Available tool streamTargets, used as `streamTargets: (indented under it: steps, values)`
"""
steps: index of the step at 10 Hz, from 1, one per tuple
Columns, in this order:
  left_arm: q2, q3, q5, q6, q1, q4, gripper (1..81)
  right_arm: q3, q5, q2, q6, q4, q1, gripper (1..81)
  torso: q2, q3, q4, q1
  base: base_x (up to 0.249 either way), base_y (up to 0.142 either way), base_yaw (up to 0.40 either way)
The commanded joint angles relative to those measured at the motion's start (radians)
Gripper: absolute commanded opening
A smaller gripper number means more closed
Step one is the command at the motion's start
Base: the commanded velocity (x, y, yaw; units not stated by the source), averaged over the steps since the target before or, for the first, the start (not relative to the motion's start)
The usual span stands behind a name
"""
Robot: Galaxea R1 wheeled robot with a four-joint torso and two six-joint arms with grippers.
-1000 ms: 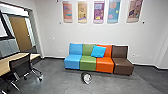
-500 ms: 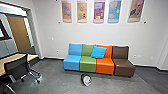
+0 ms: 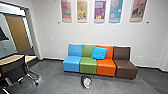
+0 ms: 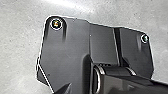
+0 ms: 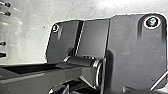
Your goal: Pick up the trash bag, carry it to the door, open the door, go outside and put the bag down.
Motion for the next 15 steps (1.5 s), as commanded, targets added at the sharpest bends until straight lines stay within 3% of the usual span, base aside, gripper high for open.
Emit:
streamTargets:
  steps: [1, 4, 15]
  values:
    - [0.0, 0.003, 0.059, 0.001, -0.059, 0.003, 81.1, 0.006, -0.051, -0.008, -0.008, -0.015, 0.045, 81.1, 0.0, 0.0, 0.0, 0.0, 0.158, 0.065, 0.0]
    - [0.0, 0.003, 0.06, 0.001, -0.06, 0.003, 81.1, 0.006, -0.051, -0.006, -0.008, -0.015, 0.046, 81.1, 0.0, 0.0, 0.0, 0.0, 0.158, 0.065, 0.0]
    - [0.001, 0.003, 0.06, 0.001, -0.063, 0.004, 81.1, 0.008, -0.048, -0.009, -0.002, 0.0, 0.04, 81.1, 0.0, 0.0, 0.0, 0.0, 0.152, 0.0, 0.0]
